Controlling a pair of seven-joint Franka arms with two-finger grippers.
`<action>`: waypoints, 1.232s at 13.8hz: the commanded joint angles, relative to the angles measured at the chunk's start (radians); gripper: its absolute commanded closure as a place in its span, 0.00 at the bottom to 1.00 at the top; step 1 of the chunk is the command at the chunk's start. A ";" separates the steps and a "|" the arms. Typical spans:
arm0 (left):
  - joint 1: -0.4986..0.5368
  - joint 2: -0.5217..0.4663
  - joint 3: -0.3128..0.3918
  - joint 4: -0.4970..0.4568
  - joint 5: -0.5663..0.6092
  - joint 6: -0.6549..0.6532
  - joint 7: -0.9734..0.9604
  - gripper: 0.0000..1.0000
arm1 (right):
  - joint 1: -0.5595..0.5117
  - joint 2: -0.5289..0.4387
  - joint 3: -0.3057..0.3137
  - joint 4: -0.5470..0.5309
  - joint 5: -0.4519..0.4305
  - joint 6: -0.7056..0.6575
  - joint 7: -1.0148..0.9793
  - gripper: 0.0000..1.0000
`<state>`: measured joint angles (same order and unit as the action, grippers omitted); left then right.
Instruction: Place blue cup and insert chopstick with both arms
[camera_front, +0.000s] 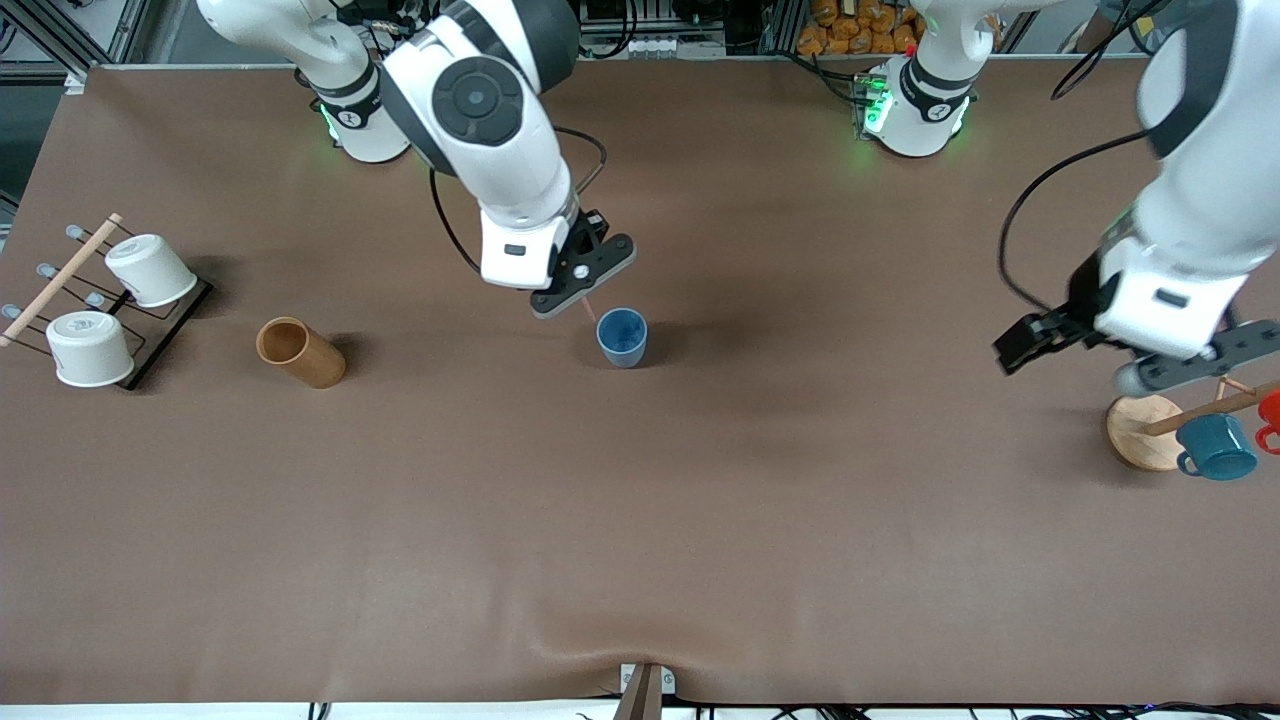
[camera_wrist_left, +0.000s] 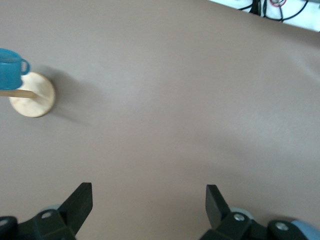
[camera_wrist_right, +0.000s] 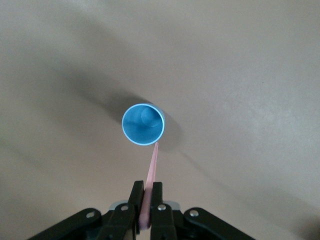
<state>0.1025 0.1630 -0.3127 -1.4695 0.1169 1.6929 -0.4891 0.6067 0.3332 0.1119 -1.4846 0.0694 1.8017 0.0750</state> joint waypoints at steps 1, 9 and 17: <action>0.048 -0.051 -0.008 -0.031 -0.019 -0.041 0.113 0.00 | 0.014 0.026 -0.011 0.029 -0.029 0.031 0.017 1.00; 0.077 -0.114 0.012 -0.040 -0.060 -0.094 0.256 0.00 | 0.047 0.092 -0.011 0.020 -0.042 0.104 0.019 1.00; -0.129 -0.180 0.267 -0.110 -0.075 -0.108 0.343 0.00 | 0.048 0.138 -0.012 0.015 -0.048 0.104 0.017 0.00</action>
<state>-0.0149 0.0287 -0.0604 -1.5368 0.0621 1.5935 -0.1622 0.6434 0.4692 0.1077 -1.4850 0.0372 1.9129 0.0750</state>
